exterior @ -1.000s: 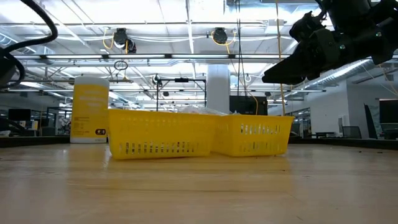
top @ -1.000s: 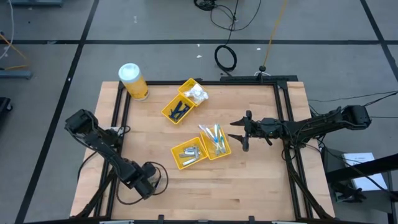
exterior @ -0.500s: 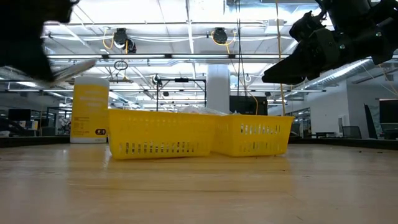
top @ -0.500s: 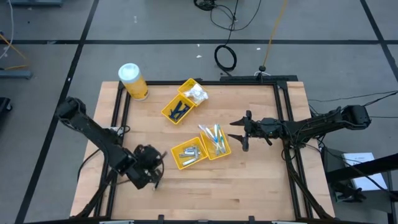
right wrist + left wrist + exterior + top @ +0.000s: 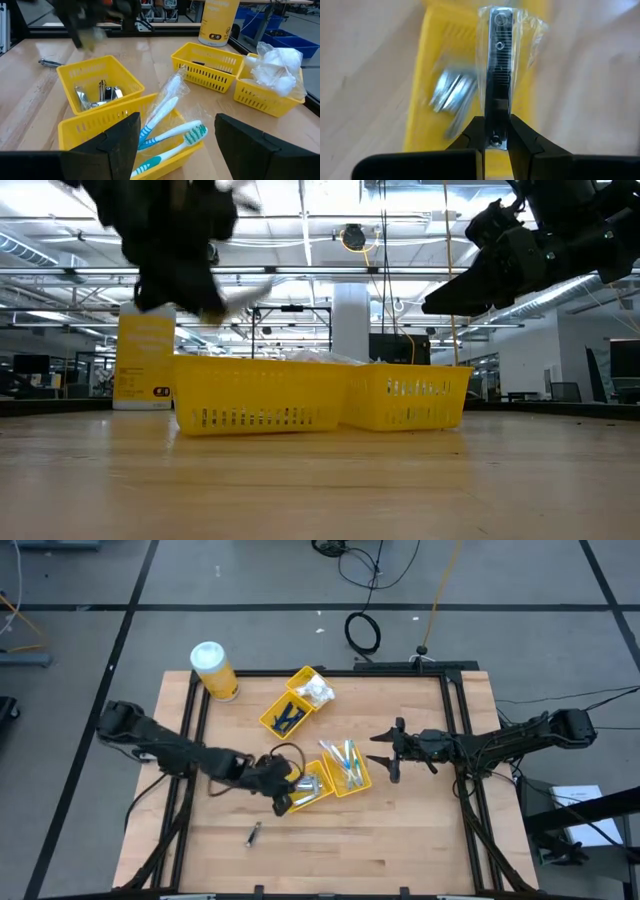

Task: Pick & Place Travel size toiletries
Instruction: Put the silver nail cutter into the bottom left yellow basket

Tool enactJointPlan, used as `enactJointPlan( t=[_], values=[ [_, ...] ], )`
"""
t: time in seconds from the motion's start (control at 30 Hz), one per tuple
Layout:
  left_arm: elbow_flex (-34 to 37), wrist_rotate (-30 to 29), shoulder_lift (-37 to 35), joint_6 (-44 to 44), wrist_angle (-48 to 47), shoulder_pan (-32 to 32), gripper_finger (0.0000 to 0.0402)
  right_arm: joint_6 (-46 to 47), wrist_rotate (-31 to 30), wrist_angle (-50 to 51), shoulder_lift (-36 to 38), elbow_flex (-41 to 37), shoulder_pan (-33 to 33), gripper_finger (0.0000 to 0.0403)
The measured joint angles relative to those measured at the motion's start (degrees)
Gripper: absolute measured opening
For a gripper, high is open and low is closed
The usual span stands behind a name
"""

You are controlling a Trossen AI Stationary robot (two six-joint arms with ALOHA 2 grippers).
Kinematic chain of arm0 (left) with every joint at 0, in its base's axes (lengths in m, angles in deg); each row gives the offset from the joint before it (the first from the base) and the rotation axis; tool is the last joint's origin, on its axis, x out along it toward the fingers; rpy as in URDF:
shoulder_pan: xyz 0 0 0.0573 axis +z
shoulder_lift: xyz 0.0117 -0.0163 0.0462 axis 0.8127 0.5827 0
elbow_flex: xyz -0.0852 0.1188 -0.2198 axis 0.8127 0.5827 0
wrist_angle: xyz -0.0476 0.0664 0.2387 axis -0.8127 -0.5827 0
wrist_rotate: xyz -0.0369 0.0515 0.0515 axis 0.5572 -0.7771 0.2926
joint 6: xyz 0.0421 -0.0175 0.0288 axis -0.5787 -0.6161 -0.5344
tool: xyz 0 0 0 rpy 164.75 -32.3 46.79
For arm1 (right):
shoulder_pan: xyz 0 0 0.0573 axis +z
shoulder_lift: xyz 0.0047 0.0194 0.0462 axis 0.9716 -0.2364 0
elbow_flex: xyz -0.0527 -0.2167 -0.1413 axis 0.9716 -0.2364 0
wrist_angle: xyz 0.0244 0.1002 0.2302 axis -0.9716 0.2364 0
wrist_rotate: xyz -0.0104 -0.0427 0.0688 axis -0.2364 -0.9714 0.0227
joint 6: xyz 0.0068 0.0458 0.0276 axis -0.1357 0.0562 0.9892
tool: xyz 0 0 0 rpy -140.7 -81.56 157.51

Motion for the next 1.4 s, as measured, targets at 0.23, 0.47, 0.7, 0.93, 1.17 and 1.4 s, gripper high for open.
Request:
enactJointPlan(
  t=[0.23,0.47,0.7,0.93,1.17,1.4],
  values=[
    [0.0,11.3,8.0,-2.0,-3.4,5.5,0.0039,-0.1,0.0,0.5,0.0,0.0,0.0,0.0242],
    [0.0,15.9,10.3,-2.8,-2.1,6.9,0.0118,-0.4,0.0,0.6,0.0,0.0,0.0,0.0242],
    [0.0,19.0,8.2,-6.8,-2.6,9.5,0.0210,-0.4,0.0,0.9,0.0,0.0,0.0,0.0242],
    [0.0,20.1,0.1,-5.4,-5.1,9.1,0.0251,-0.4,0.0,1.1,0.0,0.0,0.0,0.0242],
    [0.0,13.3,-5.3,10.9,-6.2,-2.4,0.0247,-0.4,0.0,1.8,0.0,0.0,-1.2,0.0242],
    [0.0,17.5,1.9,33.3,-10.1,-12.1,0.0203,0.0,0.0,2.5,0.0,0.0,-2.3,0.0242]
  ],
)
